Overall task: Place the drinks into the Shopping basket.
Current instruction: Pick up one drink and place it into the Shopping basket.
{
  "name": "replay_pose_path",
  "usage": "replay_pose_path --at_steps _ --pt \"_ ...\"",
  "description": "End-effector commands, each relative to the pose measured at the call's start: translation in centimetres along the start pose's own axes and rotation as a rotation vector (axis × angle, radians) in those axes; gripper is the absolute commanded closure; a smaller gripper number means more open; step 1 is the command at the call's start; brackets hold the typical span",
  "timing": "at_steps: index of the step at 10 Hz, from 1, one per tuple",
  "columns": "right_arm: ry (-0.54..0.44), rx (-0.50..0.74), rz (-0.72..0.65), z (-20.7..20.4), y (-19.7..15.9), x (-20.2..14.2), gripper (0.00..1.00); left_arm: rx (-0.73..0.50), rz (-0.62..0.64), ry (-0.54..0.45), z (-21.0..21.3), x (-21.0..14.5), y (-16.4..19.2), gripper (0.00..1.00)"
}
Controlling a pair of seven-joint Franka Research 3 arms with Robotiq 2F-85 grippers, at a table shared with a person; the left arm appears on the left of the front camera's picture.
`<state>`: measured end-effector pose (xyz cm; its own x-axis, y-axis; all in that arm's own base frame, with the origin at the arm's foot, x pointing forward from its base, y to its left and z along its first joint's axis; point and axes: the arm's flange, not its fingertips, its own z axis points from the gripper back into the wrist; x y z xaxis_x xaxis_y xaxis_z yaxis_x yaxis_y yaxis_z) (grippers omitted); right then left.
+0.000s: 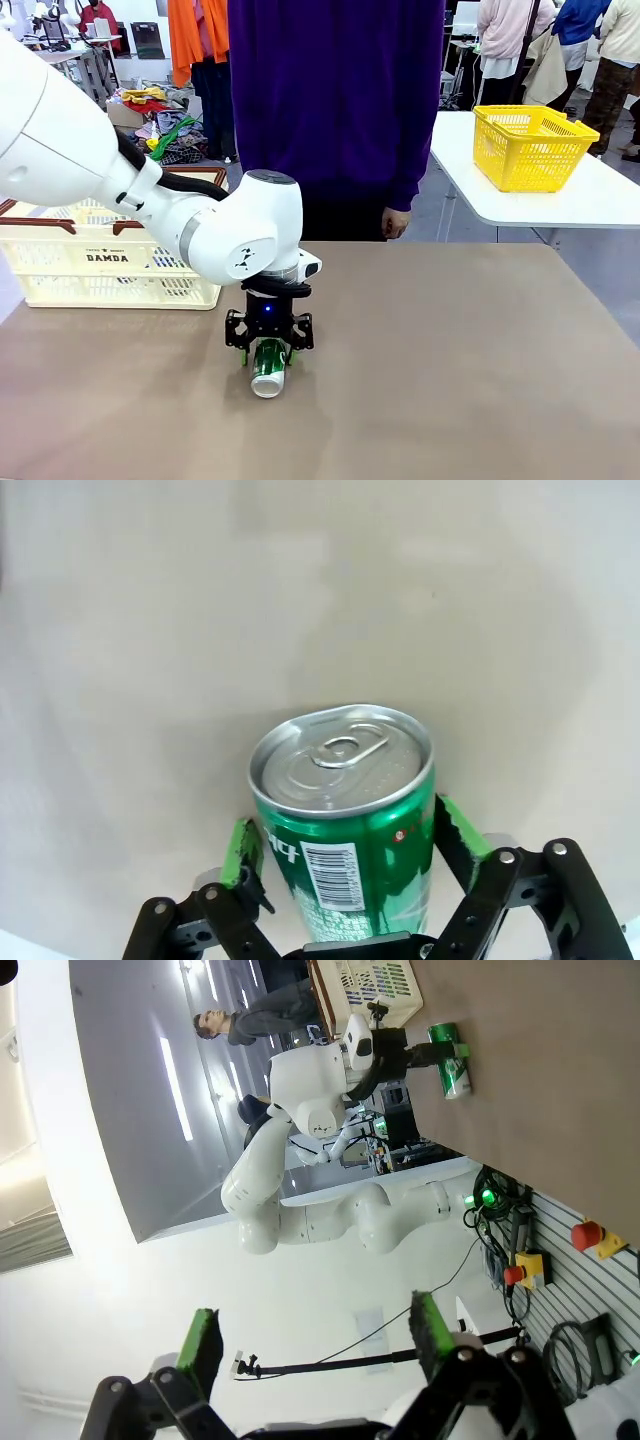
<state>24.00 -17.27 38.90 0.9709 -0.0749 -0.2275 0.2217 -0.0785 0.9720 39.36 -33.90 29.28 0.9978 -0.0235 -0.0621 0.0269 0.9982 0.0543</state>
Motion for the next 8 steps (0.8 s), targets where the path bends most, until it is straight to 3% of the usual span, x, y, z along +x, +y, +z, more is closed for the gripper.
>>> replay_pose_path --at_steps 1,5,8 --pt "0.004 0.007 -0.021 0.1 0.6 -0.3 0.0 -0.006 -0.02 0.035 -0.2 0.3 0.3 1.0" --pt "0.004 0.007 -0.021 0.1 0.6 -0.3 0.0 -0.038 -0.081 0.06 0.9 -0.1 0.6 1.0" --pt "0.004 0.007 -0.021 0.1 0.6 -0.3 0.0 -0.065 -0.107 -0.025 8.3 -0.3 2.2 1.0"
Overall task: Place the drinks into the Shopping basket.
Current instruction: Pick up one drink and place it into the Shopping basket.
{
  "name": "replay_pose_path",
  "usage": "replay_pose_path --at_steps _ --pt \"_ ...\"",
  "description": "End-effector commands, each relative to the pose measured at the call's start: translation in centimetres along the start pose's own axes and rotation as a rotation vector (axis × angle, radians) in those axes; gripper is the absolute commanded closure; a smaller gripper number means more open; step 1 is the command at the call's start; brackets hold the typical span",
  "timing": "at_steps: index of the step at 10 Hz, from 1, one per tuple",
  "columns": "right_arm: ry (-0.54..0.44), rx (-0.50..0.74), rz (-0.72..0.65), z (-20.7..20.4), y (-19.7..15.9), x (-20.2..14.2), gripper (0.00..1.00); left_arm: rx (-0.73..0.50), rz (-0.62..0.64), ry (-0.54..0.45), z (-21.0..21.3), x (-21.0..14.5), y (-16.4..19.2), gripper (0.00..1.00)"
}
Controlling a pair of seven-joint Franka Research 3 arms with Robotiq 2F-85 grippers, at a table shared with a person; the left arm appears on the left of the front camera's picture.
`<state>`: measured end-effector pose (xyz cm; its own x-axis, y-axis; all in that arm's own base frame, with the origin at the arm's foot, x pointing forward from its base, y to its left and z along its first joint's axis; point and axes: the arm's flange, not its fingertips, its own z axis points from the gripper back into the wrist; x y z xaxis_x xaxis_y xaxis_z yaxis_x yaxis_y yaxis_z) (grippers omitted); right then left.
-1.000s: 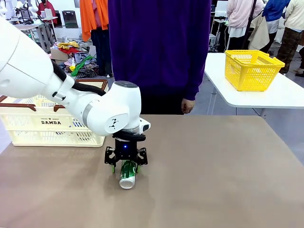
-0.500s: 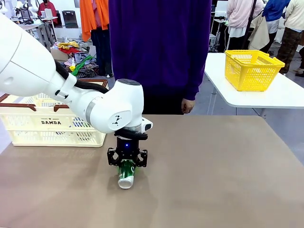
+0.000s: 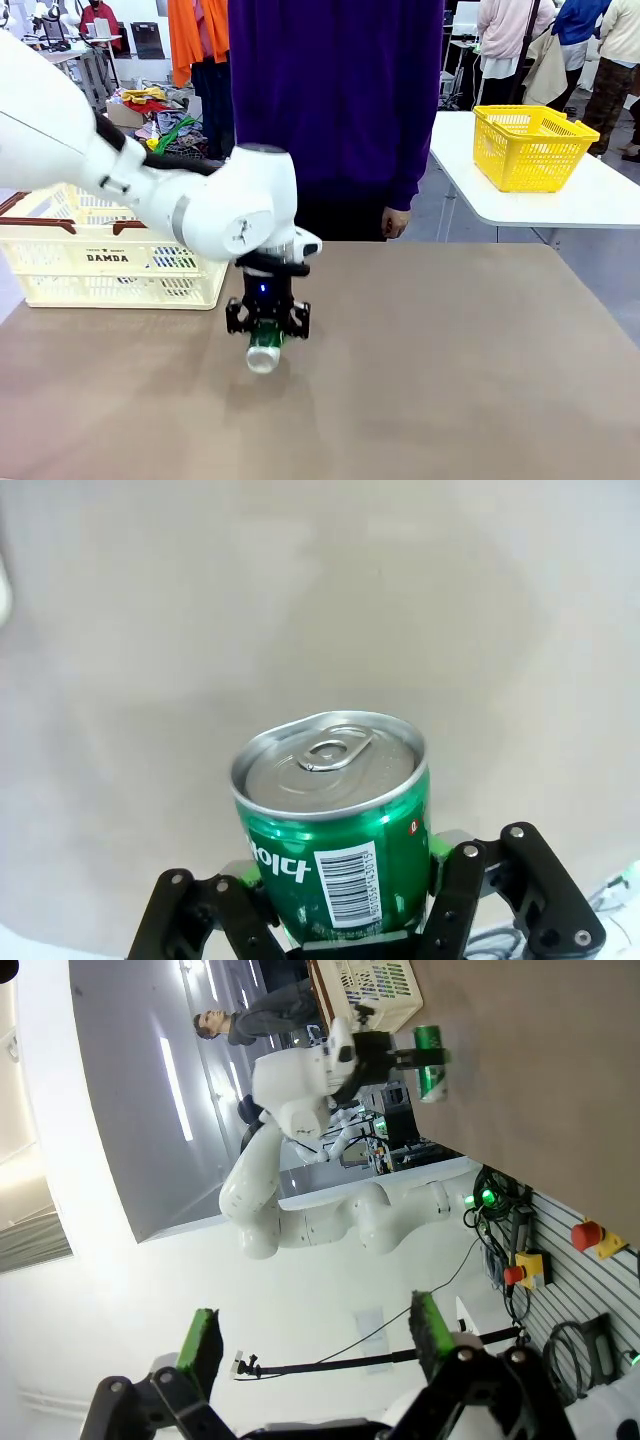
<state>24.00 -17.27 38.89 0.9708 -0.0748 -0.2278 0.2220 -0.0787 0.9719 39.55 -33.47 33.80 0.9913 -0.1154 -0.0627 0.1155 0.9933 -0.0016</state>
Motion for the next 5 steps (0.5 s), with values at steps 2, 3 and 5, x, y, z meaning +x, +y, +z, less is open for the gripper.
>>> replay_pose_path --at_steps 2,3,5 --pt "0.004 0.007 -0.02 0.1 0.6 -0.3 0.0 -0.075 -0.072 -0.03 13.4 -0.2 2.2 1.0" --pt "0.004 0.007 -0.02 0.1 0.6 -0.3 0.0 -0.123 -0.095 -0.055 19.1 0.9 3.4 1.0" --pt "0.004 0.007 -0.02 0.1 0.6 -0.3 0.0 -0.149 -0.222 -0.19 25.7 3.2 7.4 1.0"
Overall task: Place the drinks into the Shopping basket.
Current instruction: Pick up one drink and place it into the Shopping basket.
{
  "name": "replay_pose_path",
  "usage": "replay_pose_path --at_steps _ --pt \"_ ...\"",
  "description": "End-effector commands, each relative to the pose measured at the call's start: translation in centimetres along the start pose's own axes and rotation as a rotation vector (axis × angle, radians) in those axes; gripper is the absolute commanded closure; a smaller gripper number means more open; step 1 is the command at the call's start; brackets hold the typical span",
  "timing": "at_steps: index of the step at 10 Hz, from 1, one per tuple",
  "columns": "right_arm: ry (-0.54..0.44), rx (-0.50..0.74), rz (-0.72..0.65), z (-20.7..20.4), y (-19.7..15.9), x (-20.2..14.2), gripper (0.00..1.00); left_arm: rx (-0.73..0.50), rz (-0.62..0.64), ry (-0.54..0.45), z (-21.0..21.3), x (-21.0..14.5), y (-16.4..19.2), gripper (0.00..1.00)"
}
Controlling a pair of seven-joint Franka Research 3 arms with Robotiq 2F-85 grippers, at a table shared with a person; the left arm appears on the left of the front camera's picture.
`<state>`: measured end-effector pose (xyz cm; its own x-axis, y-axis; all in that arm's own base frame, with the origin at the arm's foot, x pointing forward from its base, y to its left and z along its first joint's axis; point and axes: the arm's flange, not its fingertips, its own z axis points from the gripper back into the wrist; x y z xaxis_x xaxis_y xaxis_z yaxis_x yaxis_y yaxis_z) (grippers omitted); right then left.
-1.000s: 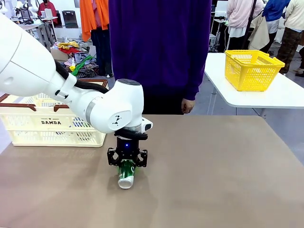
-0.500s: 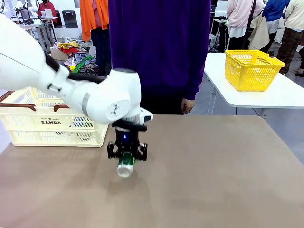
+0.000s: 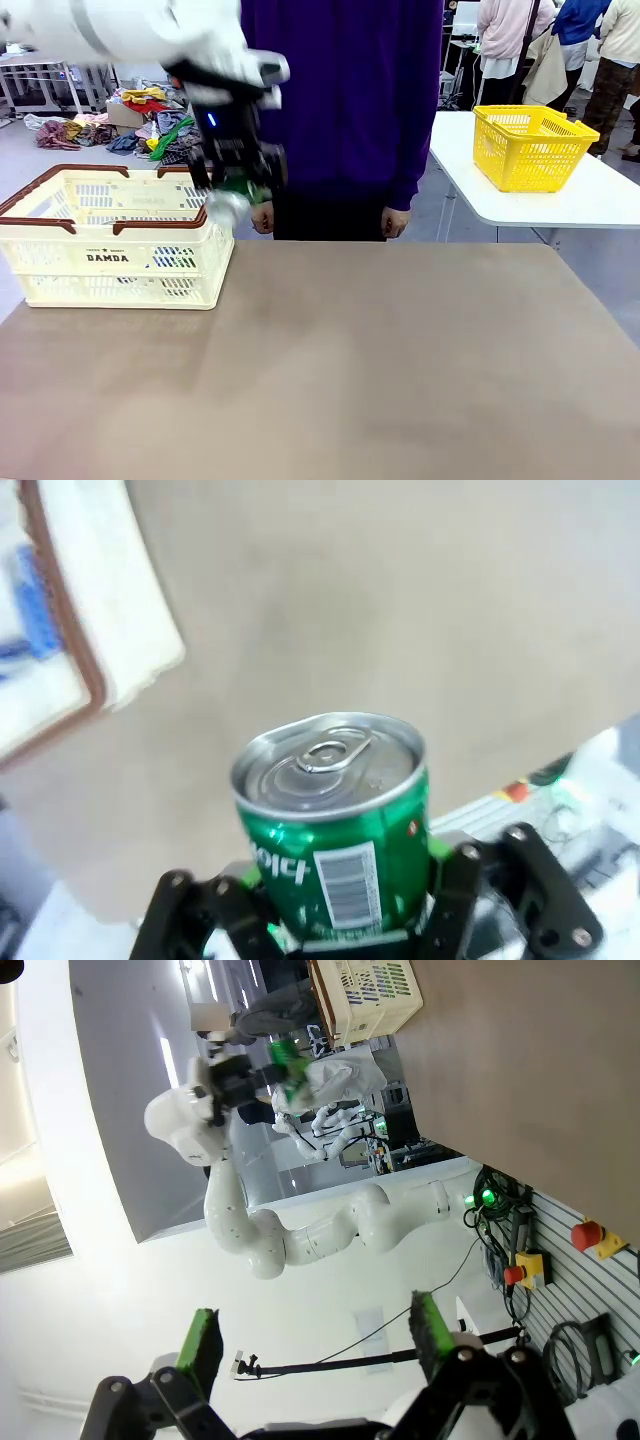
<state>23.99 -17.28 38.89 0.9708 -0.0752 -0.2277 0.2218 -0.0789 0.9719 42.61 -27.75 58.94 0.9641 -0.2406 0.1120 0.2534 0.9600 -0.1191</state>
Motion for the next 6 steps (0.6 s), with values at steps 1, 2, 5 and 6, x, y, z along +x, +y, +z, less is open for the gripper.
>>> replay_pose_path --at_steps 1,2,5,6 --pt "0.004 0.006 -0.02 0.1 0.6 -0.3 0.0 -0.046 -0.1 -0.08 1.9 2.9 4.1 1.0" --pt "0.004 0.006 -0.02 0.1 0.6 -0.3 0.0 -0.063 -0.092 -0.118 2.7 3.2 6.3 1.0" --pt "0.004 0.006 -0.02 0.1 0.6 -0.3 0.0 -0.027 -0.039 -0.123 4.3 3.8 7.6 1.0" --pt "0.004 0.006 -0.02 0.1 0.6 -0.3 0.0 -0.027 -0.039 -0.123 4.3 3.8 7.6 1.0"
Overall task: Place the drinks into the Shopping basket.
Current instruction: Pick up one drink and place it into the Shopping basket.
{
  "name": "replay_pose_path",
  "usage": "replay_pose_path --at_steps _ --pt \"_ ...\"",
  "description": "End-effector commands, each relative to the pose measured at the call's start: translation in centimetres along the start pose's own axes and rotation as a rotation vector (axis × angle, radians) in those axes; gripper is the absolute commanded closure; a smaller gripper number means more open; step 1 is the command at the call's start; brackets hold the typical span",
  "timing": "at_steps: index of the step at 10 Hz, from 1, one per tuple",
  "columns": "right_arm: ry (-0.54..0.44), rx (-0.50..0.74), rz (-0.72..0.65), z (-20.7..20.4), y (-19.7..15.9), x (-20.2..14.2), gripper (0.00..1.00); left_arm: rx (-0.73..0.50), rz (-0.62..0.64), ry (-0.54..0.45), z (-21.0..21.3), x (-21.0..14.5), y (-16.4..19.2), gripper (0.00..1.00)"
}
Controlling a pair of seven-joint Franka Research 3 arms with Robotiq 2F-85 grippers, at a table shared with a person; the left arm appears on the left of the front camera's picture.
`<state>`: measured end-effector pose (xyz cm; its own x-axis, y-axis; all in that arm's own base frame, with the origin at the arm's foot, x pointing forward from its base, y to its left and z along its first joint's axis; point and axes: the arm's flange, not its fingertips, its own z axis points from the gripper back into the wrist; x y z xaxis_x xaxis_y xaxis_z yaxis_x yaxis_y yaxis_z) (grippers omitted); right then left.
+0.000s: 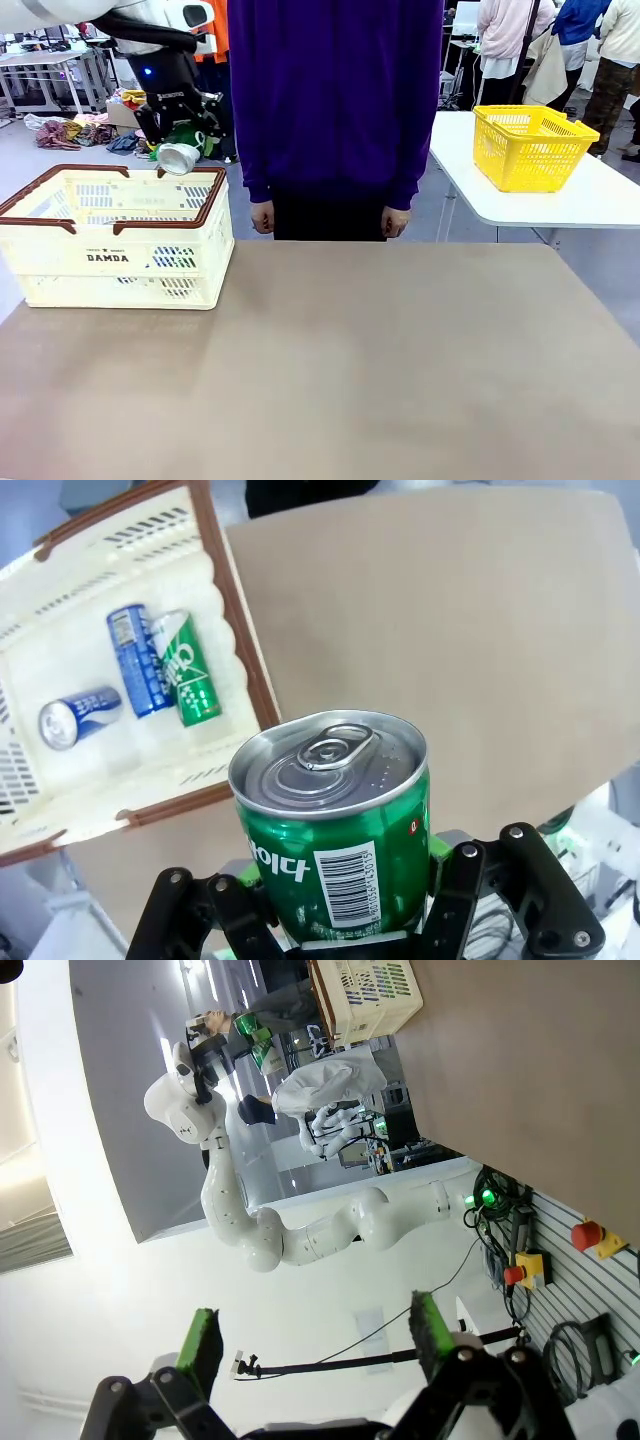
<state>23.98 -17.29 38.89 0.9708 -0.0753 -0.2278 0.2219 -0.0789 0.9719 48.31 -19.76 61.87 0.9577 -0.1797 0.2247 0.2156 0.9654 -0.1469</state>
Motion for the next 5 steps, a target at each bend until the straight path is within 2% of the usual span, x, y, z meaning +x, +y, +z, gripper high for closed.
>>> replay_pose_path --at_steps 1,3,5 --pt "0.004 0.006 -0.02 0.1 0.6 -0.3 0.0 -0.011 -0.081 0.0 0.7 -0.1 -1.1 1.0" --pt "0.004 0.006 -0.02 0.1 0.6 -0.3 0.0 -0.003 -0.036 0.002 -0.1 -0.2 -1.1 1.0" --pt "0.004 0.006 -0.02 0.1 0.6 -0.3 0.0 -0.023 0.099 -0.006 -0.6 4.6 2.0 1.0"
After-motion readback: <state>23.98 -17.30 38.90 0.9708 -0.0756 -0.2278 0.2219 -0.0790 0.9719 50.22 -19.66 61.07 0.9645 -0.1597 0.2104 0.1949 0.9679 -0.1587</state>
